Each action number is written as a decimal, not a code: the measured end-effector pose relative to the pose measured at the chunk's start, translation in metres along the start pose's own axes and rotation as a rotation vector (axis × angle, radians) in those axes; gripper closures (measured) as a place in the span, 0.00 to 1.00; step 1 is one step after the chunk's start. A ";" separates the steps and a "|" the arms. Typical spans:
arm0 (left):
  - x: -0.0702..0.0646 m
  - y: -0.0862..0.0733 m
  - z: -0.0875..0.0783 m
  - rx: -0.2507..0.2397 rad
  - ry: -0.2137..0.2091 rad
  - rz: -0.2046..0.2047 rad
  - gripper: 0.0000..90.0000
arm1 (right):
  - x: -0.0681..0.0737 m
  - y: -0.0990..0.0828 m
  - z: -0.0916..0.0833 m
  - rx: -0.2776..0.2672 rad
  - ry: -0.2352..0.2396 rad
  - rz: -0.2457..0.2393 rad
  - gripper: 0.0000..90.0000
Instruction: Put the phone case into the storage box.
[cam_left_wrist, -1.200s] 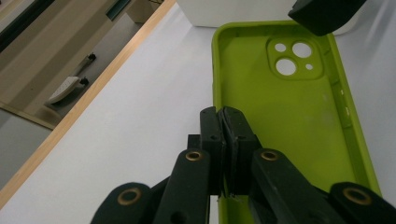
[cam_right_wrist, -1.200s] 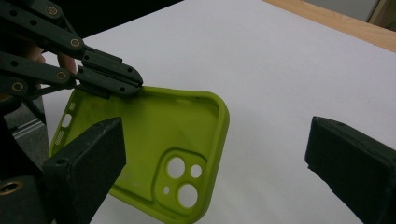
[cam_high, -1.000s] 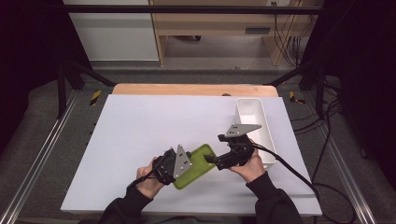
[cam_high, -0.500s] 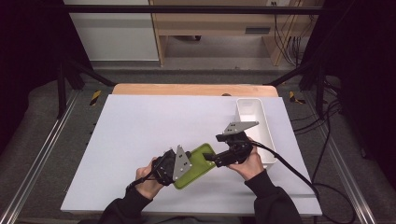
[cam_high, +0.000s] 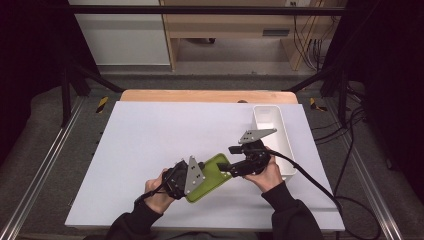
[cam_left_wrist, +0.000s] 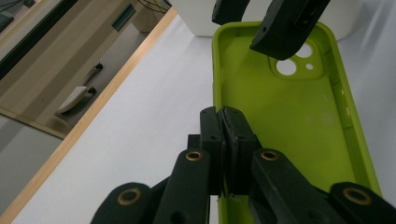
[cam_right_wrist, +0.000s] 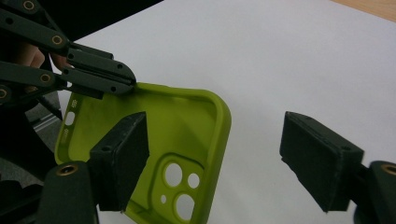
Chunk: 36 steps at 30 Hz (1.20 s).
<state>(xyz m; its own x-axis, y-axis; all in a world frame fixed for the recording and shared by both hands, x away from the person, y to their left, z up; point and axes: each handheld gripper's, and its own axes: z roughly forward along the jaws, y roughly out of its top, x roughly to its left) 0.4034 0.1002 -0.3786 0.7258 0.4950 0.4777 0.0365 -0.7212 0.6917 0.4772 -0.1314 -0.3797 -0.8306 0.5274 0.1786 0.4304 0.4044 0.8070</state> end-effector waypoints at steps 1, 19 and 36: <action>0.000 0.000 0.000 0.000 0.000 0.002 0.97 | 0.000 0.000 0.000 -0.001 0.002 0.001 0.30; -0.004 0.002 -0.004 -0.008 0.011 0.027 0.97 | -0.006 0.000 0.003 0.035 0.090 0.031 0.51; -0.005 0.002 -0.004 -0.005 0.011 0.036 0.97 | -0.008 0.000 -0.001 0.050 0.119 0.046 0.72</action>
<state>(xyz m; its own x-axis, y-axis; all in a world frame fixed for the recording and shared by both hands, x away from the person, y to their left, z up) 0.3971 0.0975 -0.3775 0.7191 0.4737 0.5084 0.0069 -0.7364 0.6765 0.4830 -0.1362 -0.3808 -0.8446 0.4546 0.2827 0.4833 0.4204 0.7679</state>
